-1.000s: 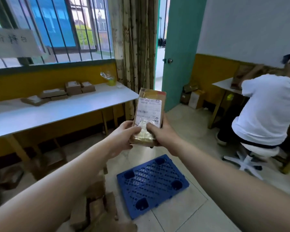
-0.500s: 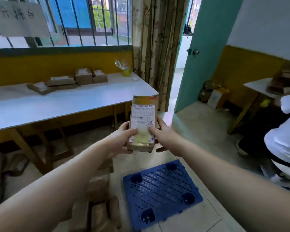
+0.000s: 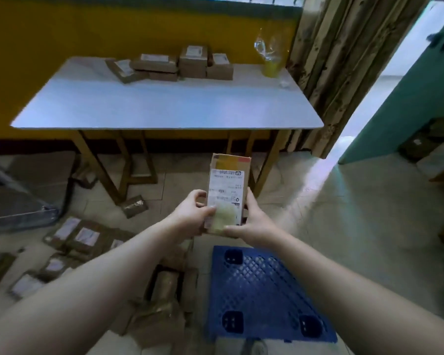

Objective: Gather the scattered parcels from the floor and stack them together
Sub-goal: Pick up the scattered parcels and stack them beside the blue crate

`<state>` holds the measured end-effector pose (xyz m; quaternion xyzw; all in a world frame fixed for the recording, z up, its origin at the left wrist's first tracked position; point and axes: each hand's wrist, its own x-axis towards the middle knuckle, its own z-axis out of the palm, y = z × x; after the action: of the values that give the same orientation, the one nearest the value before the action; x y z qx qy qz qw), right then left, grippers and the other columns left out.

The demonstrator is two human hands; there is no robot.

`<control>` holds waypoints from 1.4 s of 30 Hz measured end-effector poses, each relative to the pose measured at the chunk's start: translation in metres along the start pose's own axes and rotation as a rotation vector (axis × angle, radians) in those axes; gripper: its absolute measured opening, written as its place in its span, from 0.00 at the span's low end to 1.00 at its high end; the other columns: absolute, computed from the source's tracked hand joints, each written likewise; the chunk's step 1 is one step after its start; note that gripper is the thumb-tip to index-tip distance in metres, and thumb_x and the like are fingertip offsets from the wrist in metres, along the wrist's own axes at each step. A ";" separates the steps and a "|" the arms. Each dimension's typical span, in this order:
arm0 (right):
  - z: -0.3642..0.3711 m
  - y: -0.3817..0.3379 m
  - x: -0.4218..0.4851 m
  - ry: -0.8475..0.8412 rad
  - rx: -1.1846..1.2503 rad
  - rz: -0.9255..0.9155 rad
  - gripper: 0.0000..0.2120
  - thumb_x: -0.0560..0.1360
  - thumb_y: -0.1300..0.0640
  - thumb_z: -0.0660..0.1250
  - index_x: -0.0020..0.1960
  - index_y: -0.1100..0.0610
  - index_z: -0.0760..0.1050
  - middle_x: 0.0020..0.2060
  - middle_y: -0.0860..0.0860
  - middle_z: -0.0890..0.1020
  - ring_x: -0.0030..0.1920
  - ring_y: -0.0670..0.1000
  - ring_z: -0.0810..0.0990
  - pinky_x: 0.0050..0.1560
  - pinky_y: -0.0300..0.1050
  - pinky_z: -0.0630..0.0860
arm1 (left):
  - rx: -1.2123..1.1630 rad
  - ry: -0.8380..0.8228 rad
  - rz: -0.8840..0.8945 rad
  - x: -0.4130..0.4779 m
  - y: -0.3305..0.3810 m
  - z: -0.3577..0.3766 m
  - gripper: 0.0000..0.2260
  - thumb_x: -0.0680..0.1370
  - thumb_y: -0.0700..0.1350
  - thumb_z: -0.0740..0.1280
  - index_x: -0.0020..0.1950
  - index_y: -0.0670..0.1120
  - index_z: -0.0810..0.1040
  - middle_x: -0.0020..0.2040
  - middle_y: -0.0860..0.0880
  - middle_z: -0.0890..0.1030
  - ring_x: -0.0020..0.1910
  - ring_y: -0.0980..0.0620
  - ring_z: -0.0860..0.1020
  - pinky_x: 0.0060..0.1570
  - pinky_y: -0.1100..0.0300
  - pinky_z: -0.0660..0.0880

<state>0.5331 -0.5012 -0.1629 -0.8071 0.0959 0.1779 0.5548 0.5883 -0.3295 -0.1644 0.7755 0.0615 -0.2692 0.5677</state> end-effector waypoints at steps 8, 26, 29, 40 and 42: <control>-0.006 0.148 0.106 -0.142 0.005 0.173 0.57 0.67 0.61 0.76 0.77 0.45 0.35 0.70 0.47 0.68 0.64 0.47 0.72 0.57 0.41 0.76 | 0.133 0.078 -0.148 0.122 -0.110 0.076 0.18 0.78 0.43 0.66 0.67 0.52 0.68 0.49 0.54 0.79 0.44 0.58 0.79 0.33 0.65 0.76; 0.119 0.504 0.248 -0.192 -0.099 0.362 0.45 0.67 0.57 0.75 0.74 0.43 0.51 0.54 0.42 0.73 0.58 0.53 0.75 0.57 0.53 0.76 | 0.092 0.014 -0.505 0.302 -0.453 0.191 0.22 0.78 0.38 0.64 0.72 0.48 0.66 0.62 0.47 0.78 0.48 0.52 0.79 0.45 0.56 0.79; 0.124 0.529 0.257 -0.164 -0.100 0.369 0.41 0.68 0.58 0.74 0.72 0.45 0.54 0.53 0.41 0.74 0.52 0.49 0.76 0.41 0.39 0.76 | 0.104 -0.013 -0.523 0.316 -0.474 0.202 0.24 0.78 0.39 0.63 0.74 0.50 0.64 0.64 0.46 0.76 0.54 0.48 0.78 0.54 0.50 0.77; 0.138 0.539 0.284 -0.170 -0.203 0.446 0.44 0.74 0.66 0.64 0.78 0.47 0.39 0.65 0.52 0.73 0.55 0.57 0.78 0.42 0.48 0.78 | 0.105 -0.002 -0.422 0.328 -0.488 0.203 0.19 0.79 0.39 0.61 0.69 0.51 0.71 0.58 0.51 0.78 0.50 0.54 0.78 0.43 0.60 0.76; 0.140 0.536 0.283 -0.188 -0.194 0.449 0.43 0.74 0.66 0.63 0.78 0.48 0.41 0.66 0.52 0.73 0.52 0.55 0.79 0.35 0.44 0.76 | 0.111 -0.016 -0.431 0.325 -0.486 0.199 0.18 0.79 0.40 0.62 0.68 0.52 0.71 0.59 0.52 0.78 0.47 0.58 0.77 0.36 0.65 0.72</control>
<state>0.5793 -0.5556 -0.7811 -0.7950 0.2031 0.3791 0.4278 0.5992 -0.4105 -0.7768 0.7722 0.2065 -0.3936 0.4541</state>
